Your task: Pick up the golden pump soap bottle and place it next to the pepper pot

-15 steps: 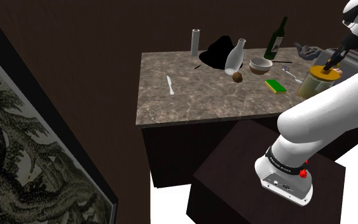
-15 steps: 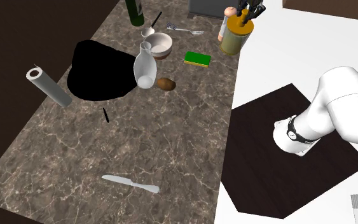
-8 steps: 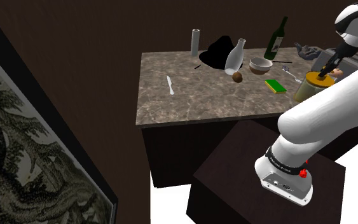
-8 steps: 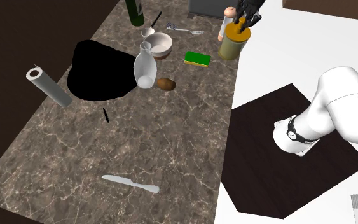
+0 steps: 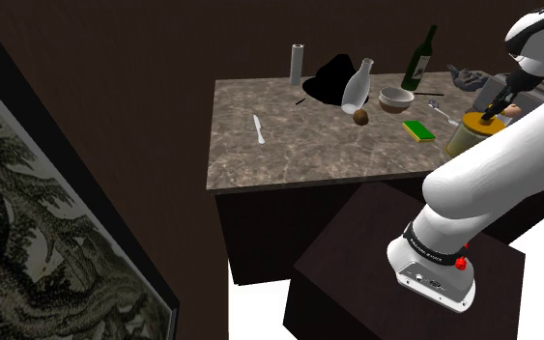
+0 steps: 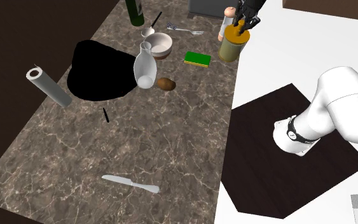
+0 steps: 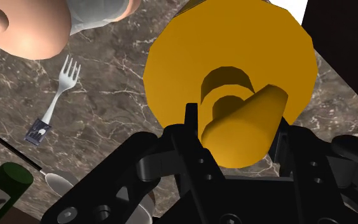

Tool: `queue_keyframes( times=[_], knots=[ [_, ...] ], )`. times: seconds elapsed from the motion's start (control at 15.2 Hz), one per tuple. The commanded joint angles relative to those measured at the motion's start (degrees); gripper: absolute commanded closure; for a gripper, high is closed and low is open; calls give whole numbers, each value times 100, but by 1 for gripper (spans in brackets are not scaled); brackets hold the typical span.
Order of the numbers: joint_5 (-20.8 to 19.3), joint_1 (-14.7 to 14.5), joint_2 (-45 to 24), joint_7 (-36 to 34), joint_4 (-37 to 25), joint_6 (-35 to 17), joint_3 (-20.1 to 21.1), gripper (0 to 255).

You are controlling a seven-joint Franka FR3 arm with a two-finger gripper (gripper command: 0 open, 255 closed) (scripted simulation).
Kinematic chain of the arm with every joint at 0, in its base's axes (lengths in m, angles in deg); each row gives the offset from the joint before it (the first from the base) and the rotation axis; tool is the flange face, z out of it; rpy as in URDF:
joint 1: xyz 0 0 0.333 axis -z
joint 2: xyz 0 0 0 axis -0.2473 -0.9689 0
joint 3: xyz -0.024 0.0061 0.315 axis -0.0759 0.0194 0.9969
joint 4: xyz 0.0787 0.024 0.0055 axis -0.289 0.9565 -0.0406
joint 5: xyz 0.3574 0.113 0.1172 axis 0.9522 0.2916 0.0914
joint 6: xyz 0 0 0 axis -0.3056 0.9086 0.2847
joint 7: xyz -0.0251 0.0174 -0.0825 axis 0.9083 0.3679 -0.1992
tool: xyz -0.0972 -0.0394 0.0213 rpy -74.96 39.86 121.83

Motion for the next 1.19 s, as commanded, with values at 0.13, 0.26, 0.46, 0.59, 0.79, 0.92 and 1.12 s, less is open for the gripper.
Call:
queue_keyframes(
  times=[0.13,0.26,0.46,0.59,0.79,0.92,1.12],
  knots=[
    [1,-1,0,1,-2,-3,-1,0],
    [1,-1,0,1,-2,-2,-1,0],
    [-130,129,159,-98,-87,207,159,0],
    [-316,335,429,-244,-278,623,434,0],
    [-366,402,519,-286,-362,786,530,0],
    [-366,402,519,-286,-361,786,530,0],
    [-366,402,519,-286,-361,786,530,0]
  ],
)
